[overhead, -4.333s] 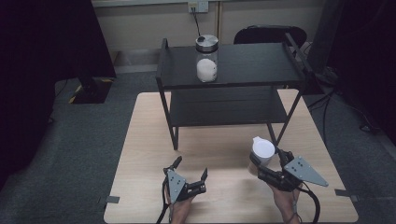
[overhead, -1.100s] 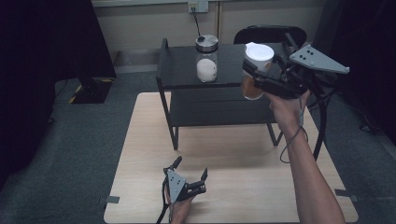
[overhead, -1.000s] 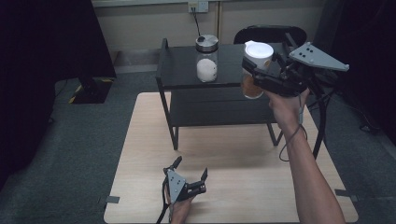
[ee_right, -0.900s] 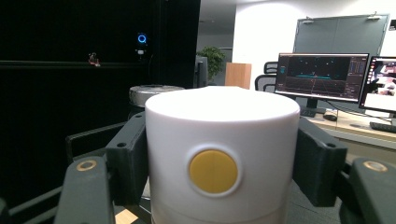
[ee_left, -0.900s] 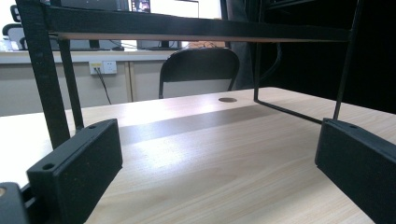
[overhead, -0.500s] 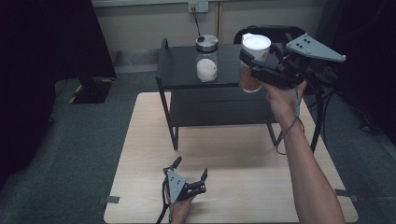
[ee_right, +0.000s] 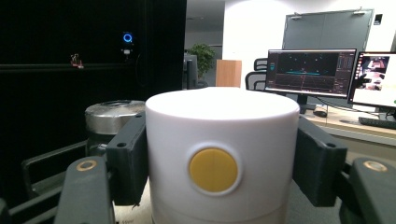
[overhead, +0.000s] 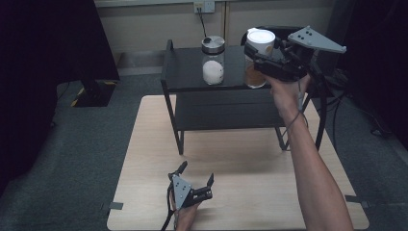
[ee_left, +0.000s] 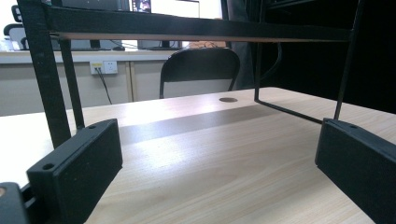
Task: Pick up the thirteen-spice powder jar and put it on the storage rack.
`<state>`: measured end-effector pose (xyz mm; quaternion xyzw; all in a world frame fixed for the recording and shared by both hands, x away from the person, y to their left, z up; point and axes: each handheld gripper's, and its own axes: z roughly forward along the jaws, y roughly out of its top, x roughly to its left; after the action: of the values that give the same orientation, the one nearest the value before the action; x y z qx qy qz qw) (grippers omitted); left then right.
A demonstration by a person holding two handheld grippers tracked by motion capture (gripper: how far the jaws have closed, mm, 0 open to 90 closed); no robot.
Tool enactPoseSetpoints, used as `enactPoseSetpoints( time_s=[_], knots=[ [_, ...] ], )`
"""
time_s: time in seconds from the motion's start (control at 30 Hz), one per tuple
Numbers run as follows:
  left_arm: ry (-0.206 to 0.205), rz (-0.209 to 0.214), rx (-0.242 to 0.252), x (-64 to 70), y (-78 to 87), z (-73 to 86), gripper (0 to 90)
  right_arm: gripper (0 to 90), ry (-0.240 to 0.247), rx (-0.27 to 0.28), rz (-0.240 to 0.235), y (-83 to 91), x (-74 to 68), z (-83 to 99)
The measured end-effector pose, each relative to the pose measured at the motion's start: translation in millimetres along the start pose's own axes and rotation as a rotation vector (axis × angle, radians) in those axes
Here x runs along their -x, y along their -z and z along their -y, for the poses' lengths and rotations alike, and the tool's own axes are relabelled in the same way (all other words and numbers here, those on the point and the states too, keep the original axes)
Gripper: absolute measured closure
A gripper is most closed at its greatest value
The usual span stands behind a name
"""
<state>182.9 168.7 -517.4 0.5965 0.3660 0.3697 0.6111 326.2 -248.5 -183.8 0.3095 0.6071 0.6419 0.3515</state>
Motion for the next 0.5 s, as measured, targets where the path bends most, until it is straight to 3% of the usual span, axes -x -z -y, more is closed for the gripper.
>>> enactPoseSetpoints(
  time_s=[0.2,0.33,0.5],
  knots=[
    [-0.001,0.0,-0.001,-0.1,0.0,-0.1,0.1,30.5,-0.005,0.0,0.01,-8.1,1.0,1.0],
    [-0.003,0.0,-0.001,-0.2,0.0,-0.2,0.1,30.5,-0.04,0.005,0.012,-11.9,5.6,2.3],
    [-0.003,0.0,-0.001,-0.2,0.0,-0.2,0.2,30.5,-0.027,0.006,0.024,-15.4,4.1,3.0]
  ],
)
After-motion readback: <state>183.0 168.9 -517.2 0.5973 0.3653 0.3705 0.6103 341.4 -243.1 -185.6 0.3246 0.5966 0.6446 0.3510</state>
